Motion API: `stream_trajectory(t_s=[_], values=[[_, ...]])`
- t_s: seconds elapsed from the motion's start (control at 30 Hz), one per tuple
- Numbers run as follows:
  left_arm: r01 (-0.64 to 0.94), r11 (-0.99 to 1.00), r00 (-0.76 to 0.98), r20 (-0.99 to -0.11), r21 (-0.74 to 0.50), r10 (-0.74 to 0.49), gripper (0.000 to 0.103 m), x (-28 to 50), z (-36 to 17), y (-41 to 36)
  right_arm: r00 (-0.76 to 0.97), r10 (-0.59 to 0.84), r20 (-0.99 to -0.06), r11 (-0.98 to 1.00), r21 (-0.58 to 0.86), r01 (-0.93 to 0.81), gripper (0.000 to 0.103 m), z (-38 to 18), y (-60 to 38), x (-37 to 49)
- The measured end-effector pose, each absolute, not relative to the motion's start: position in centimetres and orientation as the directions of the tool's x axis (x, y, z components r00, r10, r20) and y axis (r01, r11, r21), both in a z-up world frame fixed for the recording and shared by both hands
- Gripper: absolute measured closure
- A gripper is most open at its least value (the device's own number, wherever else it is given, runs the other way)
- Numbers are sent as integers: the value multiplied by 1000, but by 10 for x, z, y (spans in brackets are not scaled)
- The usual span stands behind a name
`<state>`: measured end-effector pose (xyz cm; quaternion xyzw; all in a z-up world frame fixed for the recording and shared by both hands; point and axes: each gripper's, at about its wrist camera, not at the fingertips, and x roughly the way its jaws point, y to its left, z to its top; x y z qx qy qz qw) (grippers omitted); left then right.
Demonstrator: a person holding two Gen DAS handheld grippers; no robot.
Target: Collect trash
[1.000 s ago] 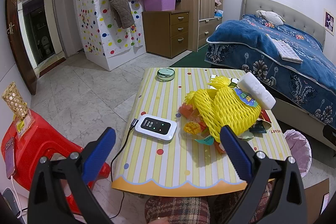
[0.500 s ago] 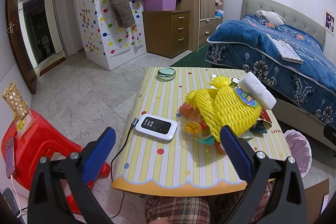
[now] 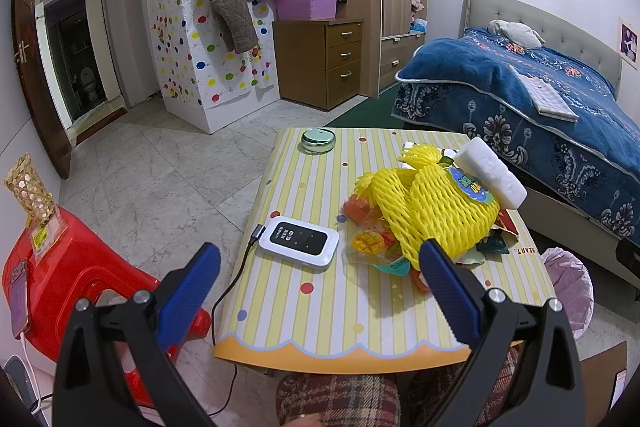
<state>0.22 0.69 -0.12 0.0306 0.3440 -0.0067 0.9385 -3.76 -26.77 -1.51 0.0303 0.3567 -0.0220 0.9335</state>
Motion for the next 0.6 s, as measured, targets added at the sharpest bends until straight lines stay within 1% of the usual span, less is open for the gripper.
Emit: stream_trajectory(t_s=[0.13, 0.3, 0.37, 0.47, 0.53, 0.6], values=[[33, 998, 762, -648, 56, 11, 6, 3, -2, 7, 742, -21, -670, 997, 36, 61, 5, -16, -268, -37], [24, 996, 759, -650, 91, 41, 6, 8, -7, 13, 745, -16, -667, 998, 32, 51, 5, -16, -267, -27], [14, 995, 755, -653, 103, 57, 6, 13, -11, 14, 756, -3, -655, 999, 31, 30, 5, -17, -264, -18], [4, 995, 752, -657, 101, 63, 6, 22, -17, 17, 776, 59, -628, 998, 40, -44, 5, -21, -258, -1], [2, 994, 751, -657, 106, 69, 6, 29, -20, 17, 759, 76, -646, 997, 27, -78, 5, -27, -252, 16], [36, 995, 740, -672, 90, 34, 6, 37, -22, 15, 766, 60, -641, 996, -7, -84, 5, -33, -247, 31]])
